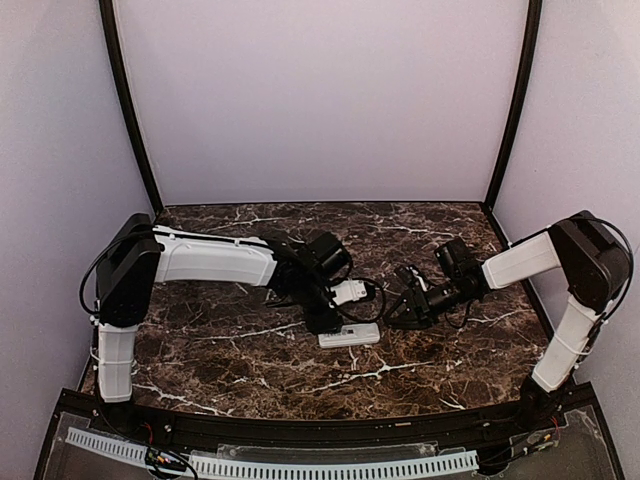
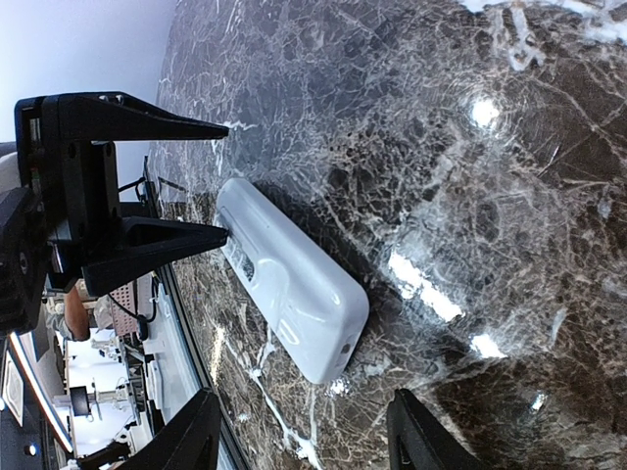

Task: Load the batteries into the remote control
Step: Press the battery cover on the remote control.

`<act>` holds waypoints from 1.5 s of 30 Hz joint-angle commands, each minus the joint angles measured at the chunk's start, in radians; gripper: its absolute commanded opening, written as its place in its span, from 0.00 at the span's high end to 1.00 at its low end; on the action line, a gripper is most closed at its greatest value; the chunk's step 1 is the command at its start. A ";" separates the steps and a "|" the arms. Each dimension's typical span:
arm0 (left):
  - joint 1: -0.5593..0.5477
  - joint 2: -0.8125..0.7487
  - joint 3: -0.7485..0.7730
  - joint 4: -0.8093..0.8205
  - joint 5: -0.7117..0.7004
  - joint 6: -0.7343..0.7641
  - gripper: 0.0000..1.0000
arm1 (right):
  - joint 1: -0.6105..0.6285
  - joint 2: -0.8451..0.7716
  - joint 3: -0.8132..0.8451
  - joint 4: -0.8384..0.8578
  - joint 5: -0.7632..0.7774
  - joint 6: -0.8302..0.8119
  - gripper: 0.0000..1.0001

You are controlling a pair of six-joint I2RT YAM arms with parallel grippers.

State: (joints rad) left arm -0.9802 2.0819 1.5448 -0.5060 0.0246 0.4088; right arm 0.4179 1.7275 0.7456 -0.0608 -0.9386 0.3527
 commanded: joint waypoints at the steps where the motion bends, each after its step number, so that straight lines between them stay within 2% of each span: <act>1: -0.003 0.054 -0.027 -0.154 -0.049 0.003 0.43 | 0.002 -0.031 0.012 -0.009 -0.002 -0.011 0.43; 17: 0.016 0.014 -0.121 -0.231 -0.091 0.023 0.43 | 0.002 -0.027 0.019 -0.027 0.006 -0.021 0.44; 32: 0.019 -0.021 -0.124 -0.244 -0.065 0.057 0.42 | 0.002 -0.021 0.027 -0.034 0.012 -0.024 0.44; 40: 0.043 -0.149 -0.139 -0.117 0.023 0.022 0.38 | 0.000 -0.048 0.029 -0.039 0.012 -0.032 0.44; 45: 0.052 -0.191 -0.119 -0.082 0.093 0.004 0.35 | -0.013 -0.118 0.021 -0.037 0.038 -0.038 0.43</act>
State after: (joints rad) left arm -0.9329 1.9766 1.4181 -0.5915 0.0437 0.4324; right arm 0.4175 1.6825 0.7563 -0.0990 -0.9291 0.3328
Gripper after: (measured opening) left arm 0.631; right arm 0.565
